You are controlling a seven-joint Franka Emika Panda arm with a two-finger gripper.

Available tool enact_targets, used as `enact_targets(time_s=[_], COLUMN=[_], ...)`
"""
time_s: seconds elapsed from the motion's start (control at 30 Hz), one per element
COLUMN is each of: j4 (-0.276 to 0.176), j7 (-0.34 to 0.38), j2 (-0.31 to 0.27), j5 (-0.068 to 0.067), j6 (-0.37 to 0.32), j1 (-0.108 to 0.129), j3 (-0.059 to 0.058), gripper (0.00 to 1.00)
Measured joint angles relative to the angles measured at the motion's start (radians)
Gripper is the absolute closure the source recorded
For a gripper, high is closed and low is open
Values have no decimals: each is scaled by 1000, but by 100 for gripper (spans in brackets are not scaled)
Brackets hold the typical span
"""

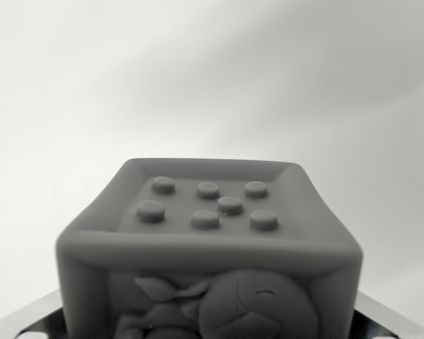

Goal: Destack cube

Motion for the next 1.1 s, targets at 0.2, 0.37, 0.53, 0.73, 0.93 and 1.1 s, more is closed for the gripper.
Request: enact_targets(time_s=[0.2, 0.37, 0.53, 0.73, 0.93, 1.1], j4=[7, 13, 20, 30, 39, 47], j7=[-16, -30, -44, -62, -79, -91], j2=[3, 5, 9, 14, 19, 23], j5=[2, 4, 5, 7, 9, 11], j6=[-4, -7, -11, -16, -21, -25], j1=[-13, -23, -34, -47, -61, -70], j3=[-11, -19, -28, -39, -48, -55], gripper=[100, 100, 100, 100, 100, 100])
